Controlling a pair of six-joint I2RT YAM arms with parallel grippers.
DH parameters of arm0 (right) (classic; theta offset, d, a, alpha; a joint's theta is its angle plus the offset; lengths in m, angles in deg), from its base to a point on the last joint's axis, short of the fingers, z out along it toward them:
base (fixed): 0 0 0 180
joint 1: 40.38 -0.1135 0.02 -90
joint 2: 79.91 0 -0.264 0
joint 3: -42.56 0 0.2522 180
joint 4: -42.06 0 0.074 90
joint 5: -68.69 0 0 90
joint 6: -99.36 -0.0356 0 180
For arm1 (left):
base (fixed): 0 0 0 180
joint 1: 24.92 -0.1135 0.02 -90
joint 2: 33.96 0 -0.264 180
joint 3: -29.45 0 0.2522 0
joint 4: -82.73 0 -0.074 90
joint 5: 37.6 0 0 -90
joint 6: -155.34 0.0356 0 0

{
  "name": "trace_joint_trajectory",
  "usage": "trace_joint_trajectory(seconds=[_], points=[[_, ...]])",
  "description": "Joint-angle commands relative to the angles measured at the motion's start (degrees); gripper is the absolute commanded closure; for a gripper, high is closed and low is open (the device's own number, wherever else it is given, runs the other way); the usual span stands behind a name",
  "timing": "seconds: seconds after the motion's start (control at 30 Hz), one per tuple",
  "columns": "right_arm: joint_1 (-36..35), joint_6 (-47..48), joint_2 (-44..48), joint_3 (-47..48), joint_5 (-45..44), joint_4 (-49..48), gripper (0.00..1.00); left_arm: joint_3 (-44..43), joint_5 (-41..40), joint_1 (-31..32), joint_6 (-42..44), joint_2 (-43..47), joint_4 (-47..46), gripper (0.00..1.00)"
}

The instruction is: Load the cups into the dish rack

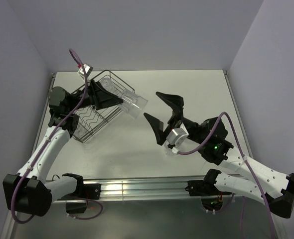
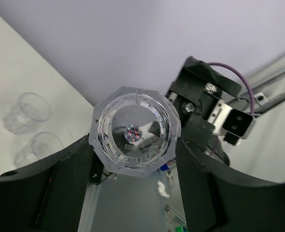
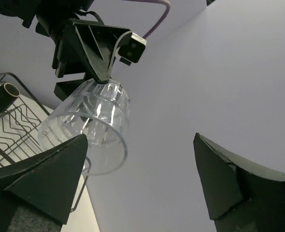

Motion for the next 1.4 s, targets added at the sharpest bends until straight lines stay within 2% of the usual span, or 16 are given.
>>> trace_joint_trajectory(seconds=[0.0,0.07,0.1,0.17,0.23,0.27,0.37,0.57,0.67,0.9,1.17,1.37], points=[[-0.3,-0.4,2.0,-1.0,-1.9,-0.4,0.0,-3.8,-0.7,-4.3,7.0,0.6,2.2,1.0],[-0.5,-0.6,2.6,-1.5,-3.0,-0.5,0.0,-6.1,-0.9,-6.2,12.0,-0.3,9.7,1.0],[-0.5,-0.7,2.7,-1.7,-3.4,0.0,0.0,-8.2,-1.0,-8.1,16.6,-0.7,11.7,1.0],[-0.4,-1.2,2.8,-1.7,-5.0,0.3,0.0,-10.1,-1.2,-10.1,19.8,-2.1,15.6,1.0],[-0.4,-1.5,3.0,-1.8,-6.5,0.6,0.0,-13.6,-2.6,-12.3,26.4,-3.7,21.8,1.0],[-0.4,-1.9,3.2,-2.0,-6.9,1.0,0.0,-16.5,-3.9,-13.0,32.8,-4.4,25.0,1.0],[-0.3,-2.6,3.5,-2.2,-8.6,2.4,0.0,-22.5,-12.2,-13.2,45.6,-7.6,37.5,1.0],[0.2,-8.0,0.7,2.3,-13.7,8.6,0.0,-30.4,-31.3,-13.2,60.2,-14.3,48.5,1.0],[1.9,-11.8,-1.2,5.4,-14.9,13.7,0.0,-31.9,-37.5,-13.2,64.0,-16.8,50.2,1.0],[6.5,-18.0,-4.5,8.5,-14.7,19.9,0.0,-29.0,-47.0,-12.5,68.7,-19.6,48.5,1.0],[12.3,-23.0,-7.1,11.5,-11.7,21.7,0.0,-29.4,-51.3,-12.1,72.2,-25.2,49.6,1.0],[14.0,-23.5,-8.1,12.2,-10.8,21.9,0.0,-28.1,-53.4,-11.9,73.5,-26.8,48.5,1.0]])
